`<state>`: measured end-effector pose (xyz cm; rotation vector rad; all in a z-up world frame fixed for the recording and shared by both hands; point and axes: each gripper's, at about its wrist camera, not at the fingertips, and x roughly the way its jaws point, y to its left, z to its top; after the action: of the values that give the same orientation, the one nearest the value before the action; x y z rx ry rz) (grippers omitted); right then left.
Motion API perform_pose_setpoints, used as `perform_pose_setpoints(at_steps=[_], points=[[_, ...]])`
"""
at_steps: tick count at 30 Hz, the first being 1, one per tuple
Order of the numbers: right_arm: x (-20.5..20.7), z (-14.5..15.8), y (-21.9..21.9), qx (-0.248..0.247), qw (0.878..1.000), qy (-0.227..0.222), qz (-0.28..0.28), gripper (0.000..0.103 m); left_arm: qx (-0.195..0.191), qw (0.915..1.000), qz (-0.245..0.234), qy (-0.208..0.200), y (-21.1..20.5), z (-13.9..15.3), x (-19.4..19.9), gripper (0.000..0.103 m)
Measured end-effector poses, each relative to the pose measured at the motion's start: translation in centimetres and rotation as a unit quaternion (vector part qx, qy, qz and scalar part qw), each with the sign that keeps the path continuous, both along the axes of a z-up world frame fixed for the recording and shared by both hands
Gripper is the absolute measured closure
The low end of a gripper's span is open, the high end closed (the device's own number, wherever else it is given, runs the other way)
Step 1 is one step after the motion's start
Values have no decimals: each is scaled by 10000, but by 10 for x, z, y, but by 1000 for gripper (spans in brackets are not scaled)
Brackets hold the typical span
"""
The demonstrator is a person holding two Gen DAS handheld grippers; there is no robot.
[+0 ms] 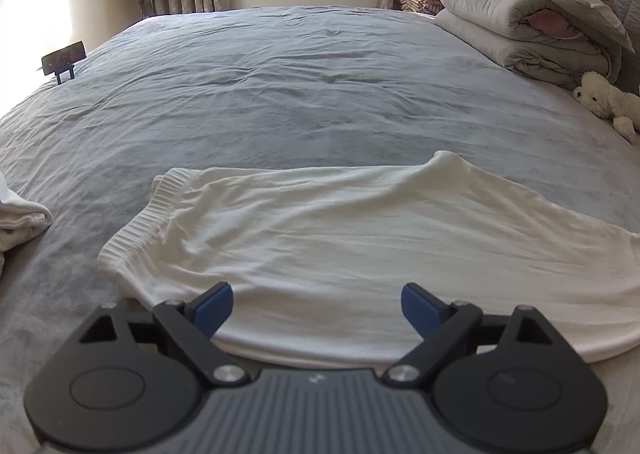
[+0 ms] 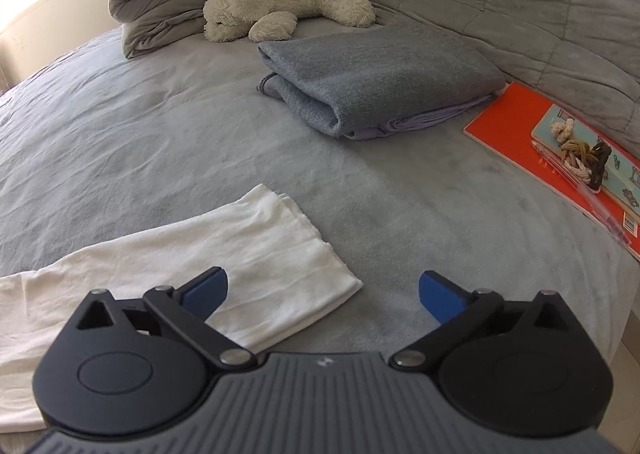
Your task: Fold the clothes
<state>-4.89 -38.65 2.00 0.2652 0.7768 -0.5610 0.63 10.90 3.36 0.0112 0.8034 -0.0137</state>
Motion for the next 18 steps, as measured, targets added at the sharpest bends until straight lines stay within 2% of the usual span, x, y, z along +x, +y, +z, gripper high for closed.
perform_pose_setpoints(at_steps=[5,9,14,18], points=[[0,-5,-1,-161,9995,42,-252,0,58,10000,-39,-4,-4,-1,0,10],[3,-6,2,-23,10000,65,-58,0,85,10000,-44,-16,-6,-1,0,9],[6,-11,7,-209,9997,87,6,0,110,9999,-56,-19,-9,-1,0,8],[4,-11,2,16,10000,-44,36,0,119,9999,-57,-5,-10,-1,1,7]])
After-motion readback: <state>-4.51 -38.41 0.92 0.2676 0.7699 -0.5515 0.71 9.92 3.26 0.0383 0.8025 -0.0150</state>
